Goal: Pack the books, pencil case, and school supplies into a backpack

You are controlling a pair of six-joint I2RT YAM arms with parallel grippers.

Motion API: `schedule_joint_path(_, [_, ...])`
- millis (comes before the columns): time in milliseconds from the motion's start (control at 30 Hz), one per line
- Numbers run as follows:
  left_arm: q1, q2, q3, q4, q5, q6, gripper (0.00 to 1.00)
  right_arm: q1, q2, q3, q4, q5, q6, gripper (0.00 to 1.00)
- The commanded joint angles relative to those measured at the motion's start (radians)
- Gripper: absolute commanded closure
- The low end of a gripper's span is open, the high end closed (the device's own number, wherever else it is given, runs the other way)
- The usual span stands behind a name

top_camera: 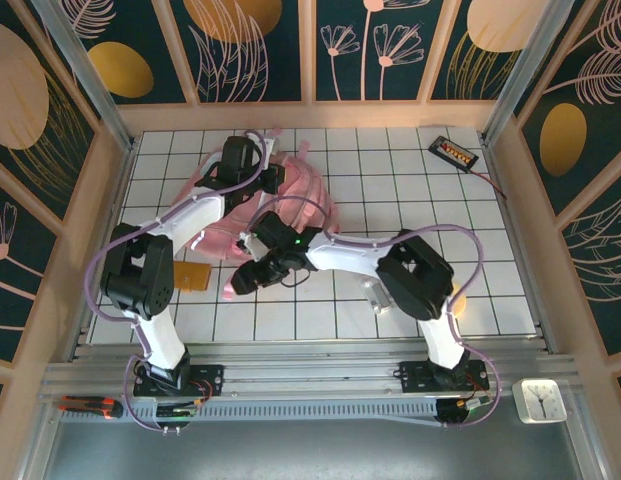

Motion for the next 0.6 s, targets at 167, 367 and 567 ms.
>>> schedule_joint_path(167, [0.014, 0.024, 0.08, -0.021, -0.01, 0.069, 1.0, 0.017, 0.152, 0.127, 0.339, -0.053, 0.304, 0.44])
schedule_joint_path(367, [0.014, 0.02, 0.072, -0.02, -0.007, 0.065, 1.0, 0.025, 0.244, 0.197, 0.312, -0.035, 0.334, 0.47])
schedule_joint_path(567, [0.014, 0.015, 0.058, -0.014, -0.007, 0.056, 1.0, 0.037, 0.311, 0.256, 0.301, -0.026, 0.372, 0.5])
